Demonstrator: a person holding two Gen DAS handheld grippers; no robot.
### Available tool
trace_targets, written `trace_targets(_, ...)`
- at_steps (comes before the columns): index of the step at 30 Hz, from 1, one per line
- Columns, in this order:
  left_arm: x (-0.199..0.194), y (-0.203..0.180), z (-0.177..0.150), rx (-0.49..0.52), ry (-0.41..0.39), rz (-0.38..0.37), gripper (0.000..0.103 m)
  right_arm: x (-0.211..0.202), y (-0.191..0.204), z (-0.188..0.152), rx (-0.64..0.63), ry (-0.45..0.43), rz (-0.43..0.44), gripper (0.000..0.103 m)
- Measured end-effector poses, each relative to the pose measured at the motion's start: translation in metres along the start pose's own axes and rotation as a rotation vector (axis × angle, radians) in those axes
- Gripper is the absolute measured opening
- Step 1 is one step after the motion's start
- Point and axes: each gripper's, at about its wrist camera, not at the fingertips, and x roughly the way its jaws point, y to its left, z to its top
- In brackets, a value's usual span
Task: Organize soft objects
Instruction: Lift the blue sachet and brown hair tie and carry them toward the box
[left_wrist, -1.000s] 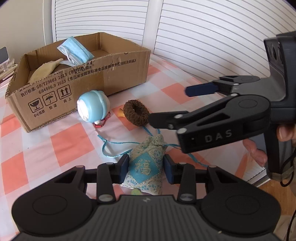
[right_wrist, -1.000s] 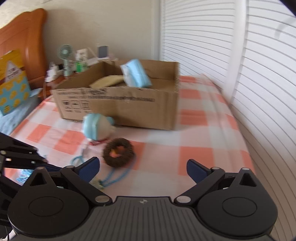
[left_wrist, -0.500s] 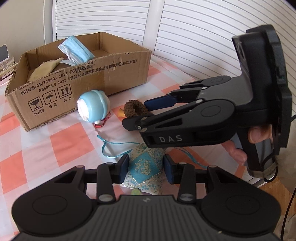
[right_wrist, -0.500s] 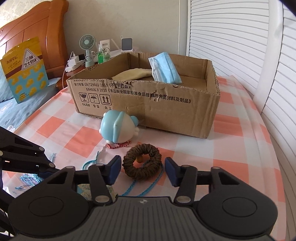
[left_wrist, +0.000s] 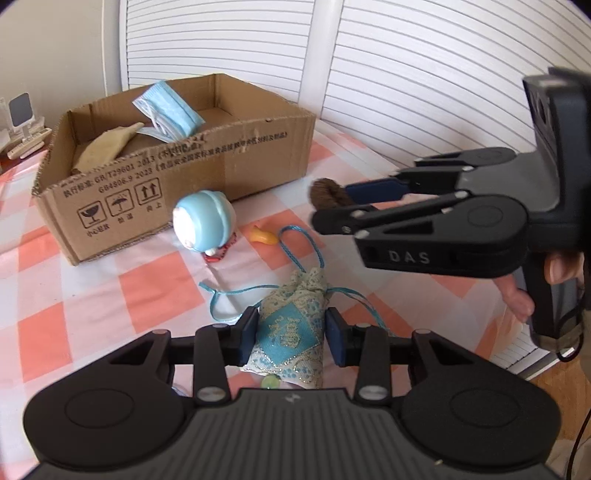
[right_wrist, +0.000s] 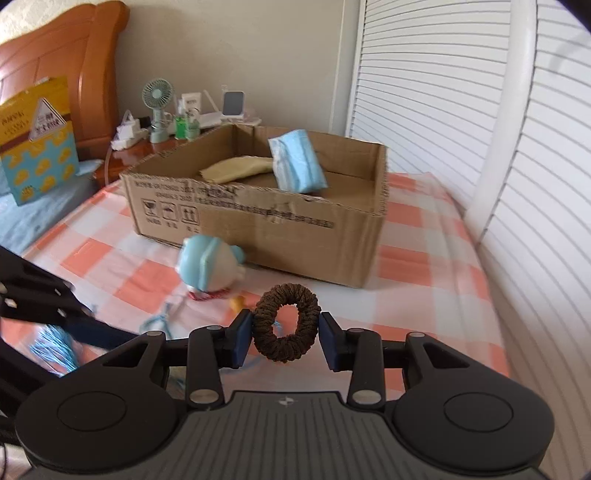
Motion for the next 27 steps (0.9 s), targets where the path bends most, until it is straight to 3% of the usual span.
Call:
trace_targets(3,-0.008,0.001,0.000,0.007,-0.011,0.031,0.038,-0.001,-0.001,-0.009,-0.032,0.032,-0.049,0.044)
trace_targets(9,-0.010,0.013,-0.008,0.000,0.012,0.077,0.039,0.001,-0.001,-0.028,-0.035,0.075,-0.063,0.049)
trace_targets(14,-0.010,0.016,-0.012,-0.014,0.019,0.079,0.041,0.001,-0.003,-0.031,-0.003,0.060,-0.071,0.070)
trace_targets(20,-0.009,0.020,-0.015,-0.025,0.025,0.085,0.049,0.003,-0.007,-0.033,0.029,0.036,-0.048,0.071)
trace_targets(27,-0.008,0.022,-0.017,-0.026,0.030,0.067,0.050,0.005,0.000,-0.032,0.015,0.027,-0.049,0.070)
